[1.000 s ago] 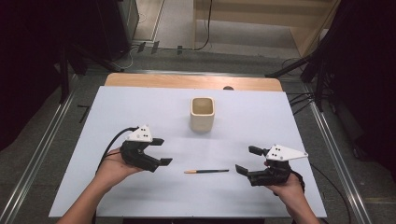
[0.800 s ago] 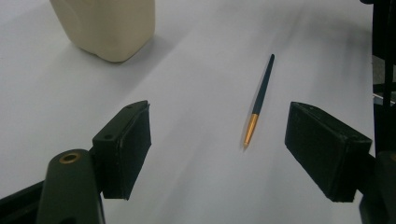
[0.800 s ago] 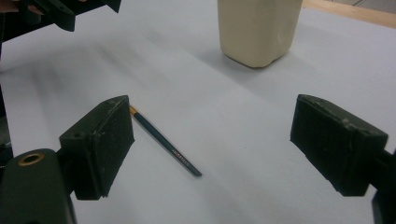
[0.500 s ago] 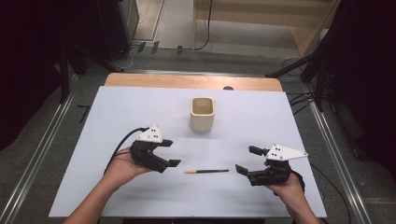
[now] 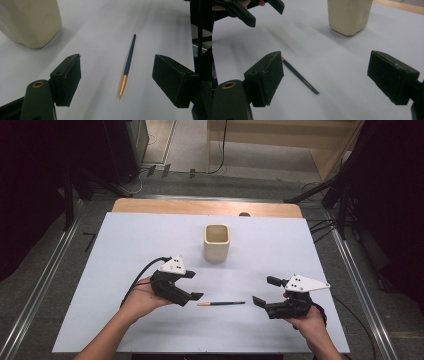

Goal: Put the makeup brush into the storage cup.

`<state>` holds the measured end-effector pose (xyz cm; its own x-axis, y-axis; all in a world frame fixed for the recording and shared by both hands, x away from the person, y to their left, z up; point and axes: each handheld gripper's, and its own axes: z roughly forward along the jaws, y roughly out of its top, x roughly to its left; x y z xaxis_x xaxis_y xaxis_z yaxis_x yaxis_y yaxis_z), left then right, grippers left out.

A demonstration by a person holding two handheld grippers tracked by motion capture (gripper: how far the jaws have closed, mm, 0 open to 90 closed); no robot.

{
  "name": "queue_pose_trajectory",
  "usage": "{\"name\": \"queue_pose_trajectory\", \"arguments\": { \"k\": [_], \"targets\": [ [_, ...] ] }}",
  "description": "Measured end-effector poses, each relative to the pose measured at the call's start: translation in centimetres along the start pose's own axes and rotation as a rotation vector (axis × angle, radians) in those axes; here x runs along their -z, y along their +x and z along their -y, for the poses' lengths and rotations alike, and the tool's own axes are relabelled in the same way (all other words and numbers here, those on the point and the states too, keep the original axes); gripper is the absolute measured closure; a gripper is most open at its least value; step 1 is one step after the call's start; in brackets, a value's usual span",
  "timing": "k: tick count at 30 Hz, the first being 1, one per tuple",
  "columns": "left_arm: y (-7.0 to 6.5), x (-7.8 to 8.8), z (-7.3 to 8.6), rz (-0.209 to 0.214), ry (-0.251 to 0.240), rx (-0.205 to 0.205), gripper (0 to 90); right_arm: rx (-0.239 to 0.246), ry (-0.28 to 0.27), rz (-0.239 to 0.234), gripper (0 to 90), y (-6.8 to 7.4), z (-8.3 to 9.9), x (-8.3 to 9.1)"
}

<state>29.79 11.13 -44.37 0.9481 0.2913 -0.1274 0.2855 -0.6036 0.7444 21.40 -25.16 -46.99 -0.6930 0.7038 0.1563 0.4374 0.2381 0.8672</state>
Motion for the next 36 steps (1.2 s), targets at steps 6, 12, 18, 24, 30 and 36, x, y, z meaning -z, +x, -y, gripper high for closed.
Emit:
{"name": "queue_pose_trajectory", "arguments": {
  "k": [6,12,18,24,30,36],
  "targets": [
    [-0.4,-0.7,-0.6,0.020,0.004,-0.013,24.2,0.001,0.001,0.001,14.1,0.0,0.0,0.0],
    [-0.7,-1.6,-1.3,0.046,0.020,-0.038,24.3,-0.006,-0.003,0.000,14.2,0.0,0.0,0.0],
    [-0.8,-2.2,-2.0,0.058,0.031,-0.058,24.5,-0.008,0.001,0.004,14.2,-0.1,0.0,0.1],
    [-0.9,-3.0,-2.8,0.081,0.058,-0.097,24.7,-0.008,0.002,0.004,14.2,-0.1,0.0,0.1],
    [-0.6,-3.6,-3.2,0.099,0.089,-0.112,24.7,-0.009,0.001,0.005,14.2,-0.1,0.0,0.1],
    [-0.9,-3.9,-4.1,0.093,0.203,-0.160,24.7,-0.006,0.011,0.008,14.3,-0.2,0.1,0.0]
  ]
}}
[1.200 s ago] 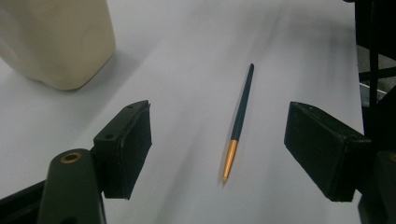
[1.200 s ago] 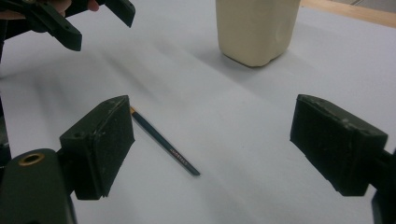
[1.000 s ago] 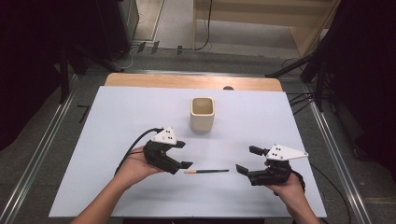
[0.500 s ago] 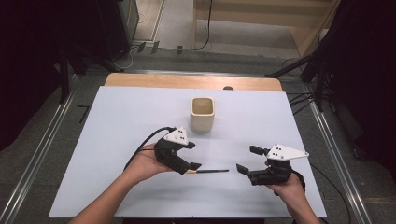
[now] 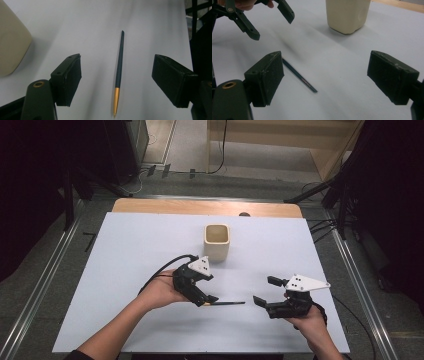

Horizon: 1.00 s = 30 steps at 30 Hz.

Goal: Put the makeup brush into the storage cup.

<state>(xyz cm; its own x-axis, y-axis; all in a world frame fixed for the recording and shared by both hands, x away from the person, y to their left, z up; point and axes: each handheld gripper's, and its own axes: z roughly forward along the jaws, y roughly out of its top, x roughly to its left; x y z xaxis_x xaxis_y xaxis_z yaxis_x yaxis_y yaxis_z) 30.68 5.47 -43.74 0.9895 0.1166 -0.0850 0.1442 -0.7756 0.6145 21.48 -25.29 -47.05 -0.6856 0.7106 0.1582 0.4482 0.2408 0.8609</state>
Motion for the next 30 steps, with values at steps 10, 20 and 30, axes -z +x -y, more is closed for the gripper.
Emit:
{"name": "queue_pose_trajectory", "arguments": {
  "k": [10,20,30],
  "targets": [
    [-0.7,-1.0,-1.4,0.019,0.157,-0.052,24.7,0.001,0.013,0.011,14.3,-0.1,0.1,-0.1],
    [-1.0,-1.8,-2.1,0.010,0.292,-0.104,25.0,-0.012,0.037,0.020,14.3,-0.2,0.2,-0.2],
    [-1.1,-2.8,-2.8,0.012,0.408,-0.126,26.2,-0.014,0.043,0.027,14.2,-0.3,0.2,-0.3]
  ]
}}
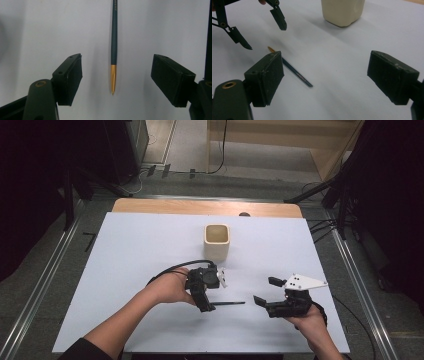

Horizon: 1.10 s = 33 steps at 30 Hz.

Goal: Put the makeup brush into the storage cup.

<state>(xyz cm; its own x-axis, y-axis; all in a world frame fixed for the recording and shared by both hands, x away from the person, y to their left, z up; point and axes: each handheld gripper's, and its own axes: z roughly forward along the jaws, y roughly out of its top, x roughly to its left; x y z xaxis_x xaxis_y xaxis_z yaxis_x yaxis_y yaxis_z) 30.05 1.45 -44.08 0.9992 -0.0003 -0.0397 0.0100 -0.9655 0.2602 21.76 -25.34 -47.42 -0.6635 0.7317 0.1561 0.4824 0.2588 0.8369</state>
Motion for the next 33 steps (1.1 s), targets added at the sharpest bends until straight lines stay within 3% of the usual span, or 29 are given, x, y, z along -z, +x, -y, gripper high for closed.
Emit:
{"name": "queue_pose_trajectory", "arguments": {
  "k": [4,8,33],
  "targets": [
    [-0.1,-0.4,-0.3,-0.001,0.037,-0.027,26.2,0.000,0.003,0.005,14.2,0.0,0.0,0.0],
    [-0.1,-0.6,-0.5,0.004,0.038,-0.043,26.9,-0.002,0.003,0.018,14.2,-0.2,0.0,0.0],
    [-0.2,-3.6,-0.9,0.034,0.094,-0.011,28.8,-0.013,-0.005,0.025,14.2,-0.2,0.0,0.2]
  ]
}}
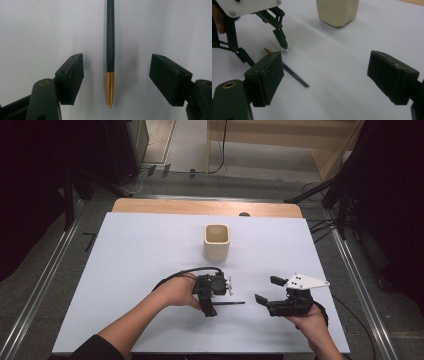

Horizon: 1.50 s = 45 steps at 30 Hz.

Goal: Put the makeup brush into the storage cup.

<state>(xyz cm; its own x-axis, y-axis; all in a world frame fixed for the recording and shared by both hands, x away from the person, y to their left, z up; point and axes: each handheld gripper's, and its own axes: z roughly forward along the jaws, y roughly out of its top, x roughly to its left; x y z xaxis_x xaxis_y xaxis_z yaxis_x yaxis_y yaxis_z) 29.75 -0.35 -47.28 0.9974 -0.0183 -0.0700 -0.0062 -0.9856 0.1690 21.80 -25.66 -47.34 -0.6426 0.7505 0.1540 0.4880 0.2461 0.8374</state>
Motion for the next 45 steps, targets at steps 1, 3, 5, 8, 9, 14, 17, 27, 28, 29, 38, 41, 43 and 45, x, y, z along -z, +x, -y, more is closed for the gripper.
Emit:
{"name": "queue_pose_trajectory", "arguments": {
  "k": [1,3,5,8,9,14,17,27,28,29,38,41,43,45],
  "targets": [
    [0.00,-0.10,-0.03,-0.004,0.010,0.000,29.0,-0.003,0.001,0.001,14.2,0.00,0.00,0.02],
    [-0.01,-0.35,-0.05,-0.011,0.014,-0.007,30.0,-0.003,0.001,0.001,14.2,-0.01,0.00,0.02],
    [-0.04,-0.50,-0.15,-0.013,0.020,-0.006,31.3,-0.003,0.001,0.001,14.2,-0.02,0.00,0.02],
    [-0.07,-0.50,-0.25,-0.028,0.022,-0.007,33.7,-0.003,0.002,0.000,14.3,-0.01,0.00,0.03],
    [-0.07,-0.53,-0.22,-0.034,0.015,-0.005,37.5,-0.003,0.001,0.000,14.3,0.00,0.00,0.02],
    [-0.42,-0.52,-0.18,-0.080,0.025,-0.026,44.5,-0.003,0.002,0.001,14.3,-0.02,0.01,0.03],
    [-0.55,-0.51,-0.17,-0.085,0.025,-0.021,47.4,-0.005,0.002,0.003,14.3,-0.03,0.00,0.04],
    [-0.93,-0.37,-0.51,-0.087,0.055,0.008,68.0,-0.008,-0.002,0.004,14.4,-0.10,0.00,0.09],
    [-0.91,-0.35,-0.51,-0.086,0.058,0.010,69.6,-0.009,-0.002,0.003,14.4,-0.11,0.00,0.10],
    [-0.91,-0.35,-0.49,-0.085,0.059,0.014,74.4,-0.010,-0.003,0.004,14.4,-0.11,-0.01,0.11],
    [-0.69,-0.36,-0.54,-0.067,0.070,0.035,84.0,-0.010,0.000,0.000,14.4,-0.09,0.01,0.11],
    [-0.45,-0.34,-0.49,-0.058,0.066,0.040,84.2,-0.010,0.002,-0.001,14.4,-0.08,0.02,0.10],
    [-0.45,-0.30,-0.50,-0.053,0.068,0.032,84.3,-0.009,0.002,0.000,14.4,-0.09,0.02,0.08],
    [-0.54,-0.30,-0.41,-0.060,0.063,0.020,84.4,-0.008,0.003,-0.001,14.4,-0.08,0.02,0.08]
  ]
}}
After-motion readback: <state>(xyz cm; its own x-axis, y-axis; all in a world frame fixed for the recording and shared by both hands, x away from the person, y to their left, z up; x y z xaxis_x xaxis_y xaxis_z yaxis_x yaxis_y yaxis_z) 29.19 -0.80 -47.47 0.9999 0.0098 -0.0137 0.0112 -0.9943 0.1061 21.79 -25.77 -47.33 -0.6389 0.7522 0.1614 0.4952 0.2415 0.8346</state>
